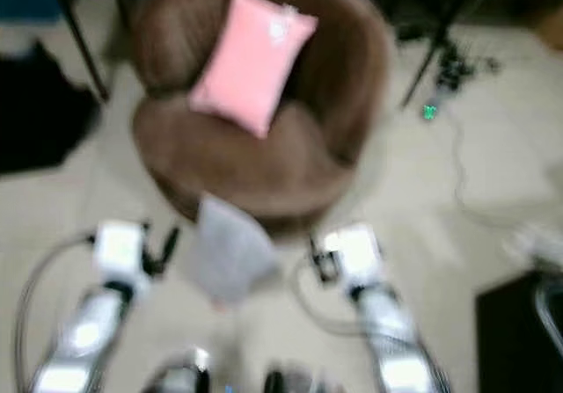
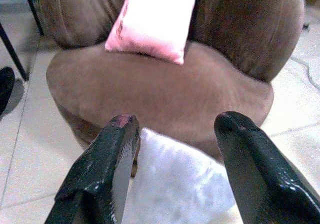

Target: Move the pillow to the sofa from floor

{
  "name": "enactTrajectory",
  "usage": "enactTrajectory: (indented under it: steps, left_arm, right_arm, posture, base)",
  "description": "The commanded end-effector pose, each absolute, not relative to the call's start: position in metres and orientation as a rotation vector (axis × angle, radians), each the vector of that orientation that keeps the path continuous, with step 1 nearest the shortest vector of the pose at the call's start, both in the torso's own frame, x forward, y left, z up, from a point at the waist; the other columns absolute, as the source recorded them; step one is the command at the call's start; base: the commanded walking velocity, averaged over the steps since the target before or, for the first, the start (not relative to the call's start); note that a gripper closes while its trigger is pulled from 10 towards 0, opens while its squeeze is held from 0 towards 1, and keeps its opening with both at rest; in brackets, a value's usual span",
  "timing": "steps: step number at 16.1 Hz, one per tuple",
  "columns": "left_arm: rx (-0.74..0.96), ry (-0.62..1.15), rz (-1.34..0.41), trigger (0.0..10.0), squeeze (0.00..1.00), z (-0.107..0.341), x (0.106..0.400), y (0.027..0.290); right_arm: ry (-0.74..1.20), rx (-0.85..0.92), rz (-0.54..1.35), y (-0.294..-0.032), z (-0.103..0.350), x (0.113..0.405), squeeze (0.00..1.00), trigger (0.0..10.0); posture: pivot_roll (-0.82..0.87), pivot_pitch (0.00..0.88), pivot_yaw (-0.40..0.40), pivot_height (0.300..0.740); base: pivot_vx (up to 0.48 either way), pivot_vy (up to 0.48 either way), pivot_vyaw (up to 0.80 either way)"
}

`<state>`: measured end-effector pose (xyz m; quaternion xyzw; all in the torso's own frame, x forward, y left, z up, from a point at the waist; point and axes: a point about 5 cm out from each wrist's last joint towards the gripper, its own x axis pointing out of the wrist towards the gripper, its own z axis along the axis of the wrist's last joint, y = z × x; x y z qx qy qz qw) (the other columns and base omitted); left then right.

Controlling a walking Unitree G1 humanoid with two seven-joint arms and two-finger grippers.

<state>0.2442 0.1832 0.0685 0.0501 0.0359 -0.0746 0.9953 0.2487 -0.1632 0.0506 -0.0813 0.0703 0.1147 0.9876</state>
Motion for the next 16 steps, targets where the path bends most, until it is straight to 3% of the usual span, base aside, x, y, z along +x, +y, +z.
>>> enactTrajectory:
  steps: [1, 3, 6, 8, 11, 15, 16]
  left_arm:
    - [0.090, 0.045, -0.135, 10.0, 0.00, 0.072, 0.237, 0.196]
    - [0.086, 0.025, -0.095, 10.0, 0.00, 0.076, 0.238, 0.210]
    - [0.096, 0.013, -0.162, 10.0, 0.00, 0.061, 0.240, 0.190]
    - [0.090, 0.064, -0.192, 10.0, 0.00, 0.045, 0.237, 0.177]
    - [0.049, 0.104, -0.136, 10.0, 0.00, 0.035, 0.242, 0.171]
    - [0.002, 0.041, -0.089, 10.0, 0.00, 0.039, 0.251, 0.166]
    - [0.007, 0.031, -0.070, 10.0, 0.00, 0.047, 0.259, 0.187]
  right_arm:
    - [0.082, -0.143, 0.234, -0.164, 0.055, 0.244, 0.00, 10.0]
    - [0.040, -0.140, 0.191, -0.170, 0.053, 0.237, 0.00, 10.0]
    - [-0.047, -0.126, 0.186, -0.163, 0.056, 0.236, 0.00, 10.0]
    - [0.018, -0.130, 0.206, -0.158, 0.046, 0.239, 0.00, 10.0]
    - [0.122, -0.126, 0.212, -0.159, 0.027, 0.244, 0.00, 10.0]
    - [-0.003, -0.140, 0.179, -0.158, 0.041, 0.254, 0.00, 10.0]
    - [0.005, -0.147, 0.207, -0.152, 0.040, 0.257, 0.00, 10.0]
  posture:
    - [0.10, 0.170, -0.071, 0.740]
    - [0.13, 0.153, -0.080, 0.740]
    - [0.13, 0.143, -0.086, 0.740]
    - [0.13, 0.142, -0.085, 0.740]
    - [0.14, 0.132, -0.085, 0.740]
    - [0.17, 0.150, -0.106, 0.740]
    - [0.16, 0.160, -0.108, 0.740]
  base:
    - [0.000, -0.480, 0.00]
    - [0.000, -0.480, 0.00]
    - [0.000, -0.480, 0.00]
    - [0.000, -0.480, 0.00]
    - [0.000, 0.000, 0.00]
    - [0.000, 0.000, 0.00]
    - [0.000, 0.000, 0.00]
